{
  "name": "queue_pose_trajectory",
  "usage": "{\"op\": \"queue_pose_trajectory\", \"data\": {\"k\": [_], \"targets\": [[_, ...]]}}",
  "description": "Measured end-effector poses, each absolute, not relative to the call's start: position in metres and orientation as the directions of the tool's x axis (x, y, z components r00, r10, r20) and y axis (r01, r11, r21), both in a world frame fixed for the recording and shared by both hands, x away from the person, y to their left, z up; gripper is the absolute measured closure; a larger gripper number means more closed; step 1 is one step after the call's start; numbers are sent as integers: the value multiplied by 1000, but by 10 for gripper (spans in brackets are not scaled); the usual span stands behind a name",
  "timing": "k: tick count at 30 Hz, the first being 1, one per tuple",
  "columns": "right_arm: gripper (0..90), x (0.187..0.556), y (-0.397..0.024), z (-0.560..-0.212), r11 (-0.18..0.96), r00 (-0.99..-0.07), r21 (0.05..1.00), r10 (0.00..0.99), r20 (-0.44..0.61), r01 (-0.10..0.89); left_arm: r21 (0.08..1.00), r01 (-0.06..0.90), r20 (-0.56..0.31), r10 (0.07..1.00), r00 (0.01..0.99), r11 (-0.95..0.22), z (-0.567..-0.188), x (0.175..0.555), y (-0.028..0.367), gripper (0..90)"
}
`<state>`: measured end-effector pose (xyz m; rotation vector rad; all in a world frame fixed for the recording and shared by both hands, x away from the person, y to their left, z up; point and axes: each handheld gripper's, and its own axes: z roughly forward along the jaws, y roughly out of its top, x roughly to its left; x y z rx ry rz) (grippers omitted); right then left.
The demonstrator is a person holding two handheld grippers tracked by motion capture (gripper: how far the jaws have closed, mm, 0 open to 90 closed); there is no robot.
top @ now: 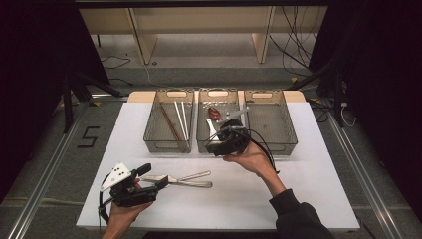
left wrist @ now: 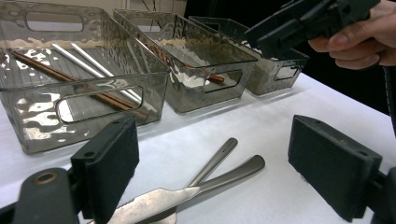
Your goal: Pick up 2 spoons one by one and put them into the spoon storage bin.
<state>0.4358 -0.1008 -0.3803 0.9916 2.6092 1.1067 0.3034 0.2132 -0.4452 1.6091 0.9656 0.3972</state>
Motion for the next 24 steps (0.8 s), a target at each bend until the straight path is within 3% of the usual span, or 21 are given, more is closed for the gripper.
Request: {"op": "queue_pose_trajectory", "data": {"k": [24], "targets": [[328, 405, -81, -403, 572, -837, 670, 531, 137, 473, 928, 374, -243, 764, 597, 2, -445, 304, 214, 158]]}}
